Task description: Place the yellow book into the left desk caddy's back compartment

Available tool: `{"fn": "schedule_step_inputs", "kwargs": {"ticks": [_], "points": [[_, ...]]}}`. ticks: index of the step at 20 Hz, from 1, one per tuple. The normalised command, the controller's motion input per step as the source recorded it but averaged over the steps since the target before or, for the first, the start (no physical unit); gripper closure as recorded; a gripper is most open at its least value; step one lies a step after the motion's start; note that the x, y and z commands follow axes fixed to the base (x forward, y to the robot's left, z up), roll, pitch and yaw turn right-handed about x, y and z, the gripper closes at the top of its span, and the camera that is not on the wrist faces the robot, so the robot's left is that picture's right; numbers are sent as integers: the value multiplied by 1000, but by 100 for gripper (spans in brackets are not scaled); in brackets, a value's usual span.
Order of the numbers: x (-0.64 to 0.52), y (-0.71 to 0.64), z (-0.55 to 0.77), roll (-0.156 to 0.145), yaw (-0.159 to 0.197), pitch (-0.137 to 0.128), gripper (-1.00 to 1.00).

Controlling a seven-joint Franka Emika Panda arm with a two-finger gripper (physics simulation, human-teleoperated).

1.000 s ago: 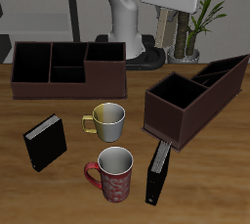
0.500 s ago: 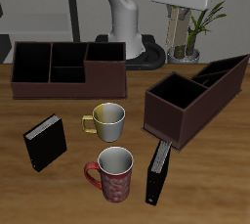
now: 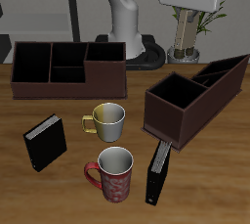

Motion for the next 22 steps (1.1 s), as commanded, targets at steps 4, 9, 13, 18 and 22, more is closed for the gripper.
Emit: {"fn": "schedule_step_inputs", "kwargs": {"ticks": [4, 9, 13, 18, 22], "points": [[61, 383, -64, 34, -19, 26, 100], [139, 272, 2, 11, 3, 21, 100], [104, 282, 73, 42, 30, -7, 100], [184, 189, 95, 19, 2, 11, 100], [188, 54, 125, -18, 16, -20, 100]]}}
